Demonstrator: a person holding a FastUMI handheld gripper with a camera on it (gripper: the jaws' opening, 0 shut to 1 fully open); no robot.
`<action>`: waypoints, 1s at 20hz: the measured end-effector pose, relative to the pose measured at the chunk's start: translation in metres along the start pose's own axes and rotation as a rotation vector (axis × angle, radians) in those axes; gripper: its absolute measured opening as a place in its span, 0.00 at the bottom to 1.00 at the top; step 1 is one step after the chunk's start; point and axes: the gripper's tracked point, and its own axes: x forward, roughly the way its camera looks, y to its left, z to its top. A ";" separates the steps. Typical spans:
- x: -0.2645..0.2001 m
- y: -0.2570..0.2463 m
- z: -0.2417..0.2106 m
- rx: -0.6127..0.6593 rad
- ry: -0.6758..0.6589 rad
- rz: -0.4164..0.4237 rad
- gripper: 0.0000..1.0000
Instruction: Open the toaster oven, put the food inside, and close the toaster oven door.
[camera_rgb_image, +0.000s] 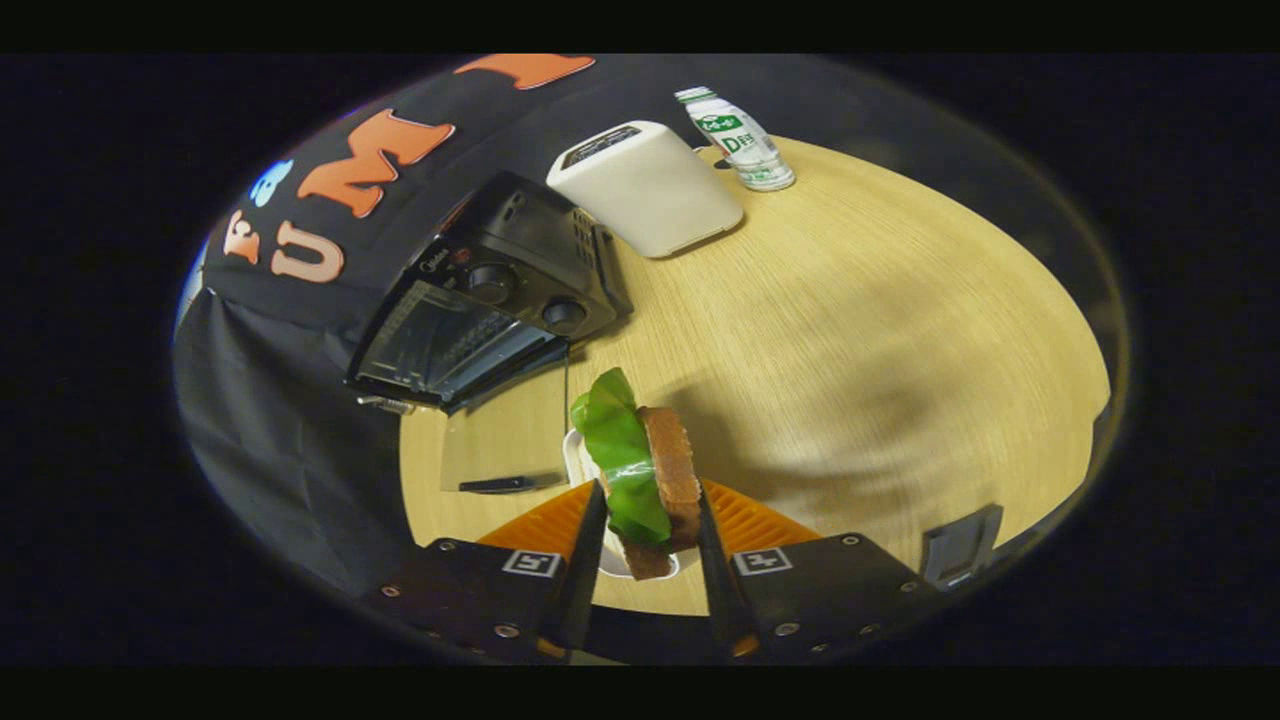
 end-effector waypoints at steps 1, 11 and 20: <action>-0.001 0.003 0.002 0.021 -0.015 0.019 0.44; -0.037 0.042 0.035 0.108 -0.163 0.163 0.31; 0.001 0.135 0.044 0.087 -0.218 0.320 0.31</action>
